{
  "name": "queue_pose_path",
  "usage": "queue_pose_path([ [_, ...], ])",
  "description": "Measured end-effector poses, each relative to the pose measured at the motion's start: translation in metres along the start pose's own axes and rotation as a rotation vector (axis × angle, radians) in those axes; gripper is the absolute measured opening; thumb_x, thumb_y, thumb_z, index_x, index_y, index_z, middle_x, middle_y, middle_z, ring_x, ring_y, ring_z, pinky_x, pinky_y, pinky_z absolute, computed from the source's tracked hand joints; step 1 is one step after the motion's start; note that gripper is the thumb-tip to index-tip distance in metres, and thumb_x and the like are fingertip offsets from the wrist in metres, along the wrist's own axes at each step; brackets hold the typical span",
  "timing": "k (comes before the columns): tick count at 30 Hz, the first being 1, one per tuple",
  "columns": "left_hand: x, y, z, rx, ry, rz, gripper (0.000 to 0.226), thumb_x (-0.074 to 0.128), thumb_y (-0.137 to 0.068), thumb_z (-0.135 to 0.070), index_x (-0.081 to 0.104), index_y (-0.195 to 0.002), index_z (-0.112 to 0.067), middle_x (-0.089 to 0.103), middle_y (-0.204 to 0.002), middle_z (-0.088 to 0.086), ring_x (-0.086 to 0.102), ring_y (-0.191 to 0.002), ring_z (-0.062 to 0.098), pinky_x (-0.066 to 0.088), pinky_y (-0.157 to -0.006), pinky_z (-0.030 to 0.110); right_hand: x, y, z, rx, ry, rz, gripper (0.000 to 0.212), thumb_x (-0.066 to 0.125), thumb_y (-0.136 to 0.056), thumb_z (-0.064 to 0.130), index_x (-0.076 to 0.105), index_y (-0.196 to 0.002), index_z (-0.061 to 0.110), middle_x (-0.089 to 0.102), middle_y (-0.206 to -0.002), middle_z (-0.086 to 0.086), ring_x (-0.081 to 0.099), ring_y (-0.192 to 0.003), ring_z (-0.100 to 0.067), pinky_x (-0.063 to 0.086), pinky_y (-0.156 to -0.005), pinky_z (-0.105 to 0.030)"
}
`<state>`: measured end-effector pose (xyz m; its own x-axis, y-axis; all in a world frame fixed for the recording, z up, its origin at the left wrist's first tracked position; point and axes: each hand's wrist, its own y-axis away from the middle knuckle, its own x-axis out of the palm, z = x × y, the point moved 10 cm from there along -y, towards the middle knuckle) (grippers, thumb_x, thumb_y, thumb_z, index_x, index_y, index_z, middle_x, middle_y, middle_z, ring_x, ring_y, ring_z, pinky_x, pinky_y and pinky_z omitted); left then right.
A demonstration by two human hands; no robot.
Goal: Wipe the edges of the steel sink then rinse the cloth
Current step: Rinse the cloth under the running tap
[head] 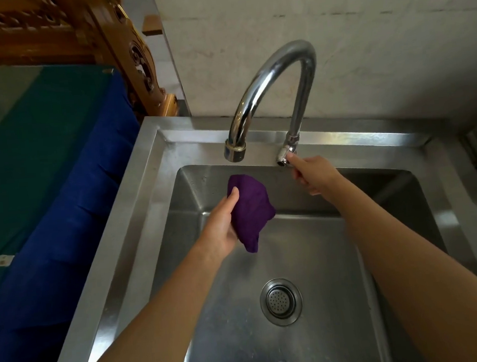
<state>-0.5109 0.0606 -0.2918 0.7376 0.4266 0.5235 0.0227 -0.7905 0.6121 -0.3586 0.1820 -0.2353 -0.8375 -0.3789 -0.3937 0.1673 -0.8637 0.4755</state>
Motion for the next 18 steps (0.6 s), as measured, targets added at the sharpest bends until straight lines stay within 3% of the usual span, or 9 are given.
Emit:
queue_pose_path([
  [10, -0.017, -0.004, 0.009, -0.035, 0.062, -0.015, 0.046, 0.052, -0.090, -0.044, 0.057, -0.125, -0.015, 0.070, -0.113, 0.006, 0.068, -0.100, 0.021, 0.056, -0.072, 0.034, -0.005, -0.014, -0.003, 0.016, 0.027, -0.135, 0.045, 0.055, -0.084, 0.051, 0.046, -0.058, 0.016, 0.042, -0.056, -0.001, 0.036, -0.049, -0.014, 0.033, -0.052, -0.029],
  [18, -0.020, -0.005, 0.009, -0.033, 0.054, -0.037, 0.047, 0.052, -0.090, -0.044, 0.057, -0.126, -0.015, 0.065, -0.122, 0.008, 0.062, -0.110, 0.024, 0.053, -0.079, 0.038, -0.009, -0.023, 0.003, 0.012, 0.152, -0.198, 0.041, 0.054, -0.082, 0.051, 0.048, -0.065, 0.015, 0.049, -0.064, -0.003, 0.046, -0.057, -0.016, 0.040, -0.056, -0.031],
])
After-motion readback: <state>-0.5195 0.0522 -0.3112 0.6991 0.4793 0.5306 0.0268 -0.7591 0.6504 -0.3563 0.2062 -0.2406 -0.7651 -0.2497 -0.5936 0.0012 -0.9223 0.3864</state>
